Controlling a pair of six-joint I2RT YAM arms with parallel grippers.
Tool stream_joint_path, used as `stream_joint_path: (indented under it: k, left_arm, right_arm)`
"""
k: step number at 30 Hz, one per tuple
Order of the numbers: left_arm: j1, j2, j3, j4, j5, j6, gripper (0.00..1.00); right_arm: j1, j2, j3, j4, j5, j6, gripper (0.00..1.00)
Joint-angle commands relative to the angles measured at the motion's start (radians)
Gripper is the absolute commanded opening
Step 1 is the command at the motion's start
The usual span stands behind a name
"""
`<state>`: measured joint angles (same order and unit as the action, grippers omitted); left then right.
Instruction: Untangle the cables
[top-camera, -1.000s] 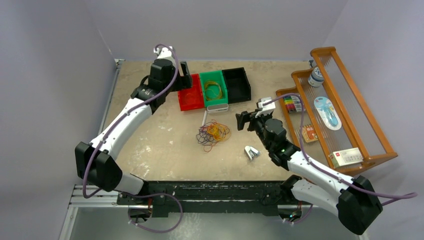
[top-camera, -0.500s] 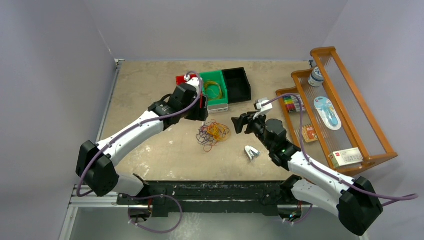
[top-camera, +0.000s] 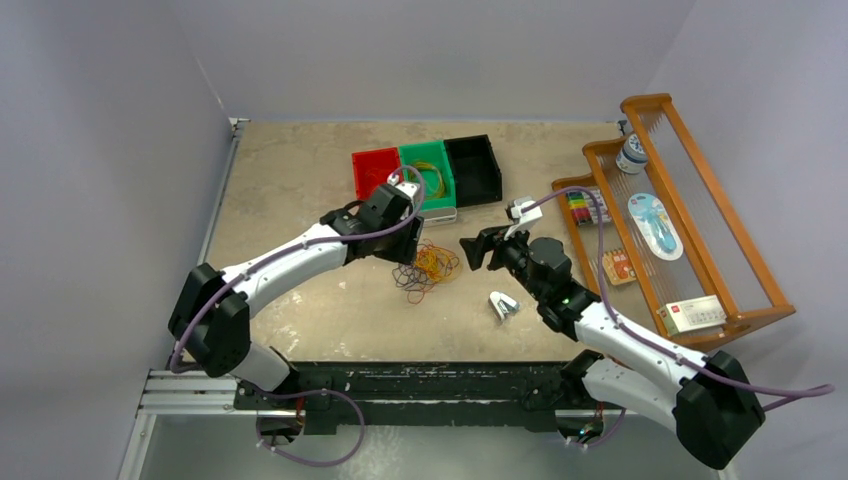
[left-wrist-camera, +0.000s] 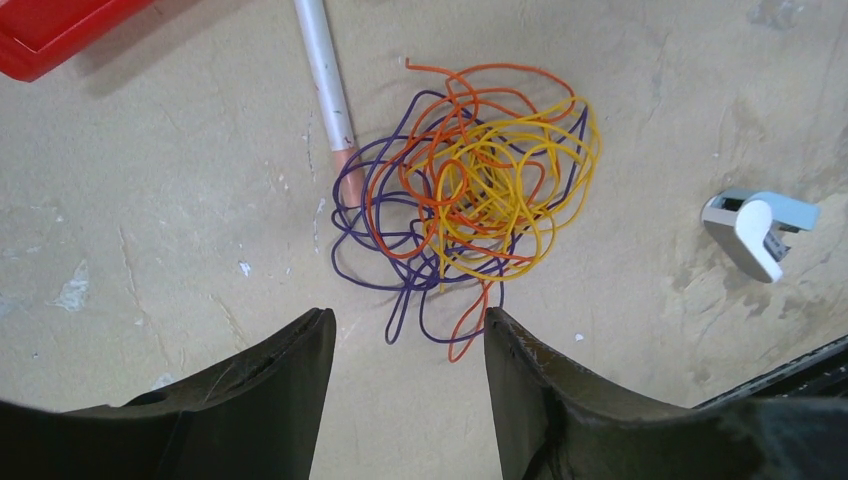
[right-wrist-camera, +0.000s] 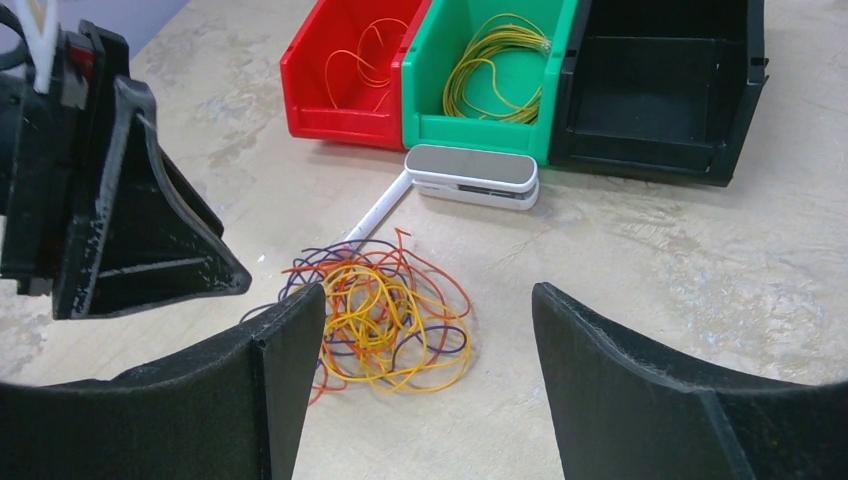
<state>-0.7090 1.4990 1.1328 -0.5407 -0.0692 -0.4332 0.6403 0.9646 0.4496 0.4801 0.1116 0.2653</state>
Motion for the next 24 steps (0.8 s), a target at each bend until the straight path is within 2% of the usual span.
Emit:
stream_joint_path:
  k: [1, 24]
  left_arm:
    - [-0.012, 0.018, -0.004, 0.023, -0.030, 0.027, 0.56]
    - [-0.015, 0.082, 0.006, -0.002, -0.001, 0.108, 0.53]
  right_arm:
    - [-0.002, 0.010, 0.001, 0.044, -0.016, 0.016, 0.77]
    - [-0.003, 0.033, -0.001, 0.062, -0.026, 0.017, 0.77]
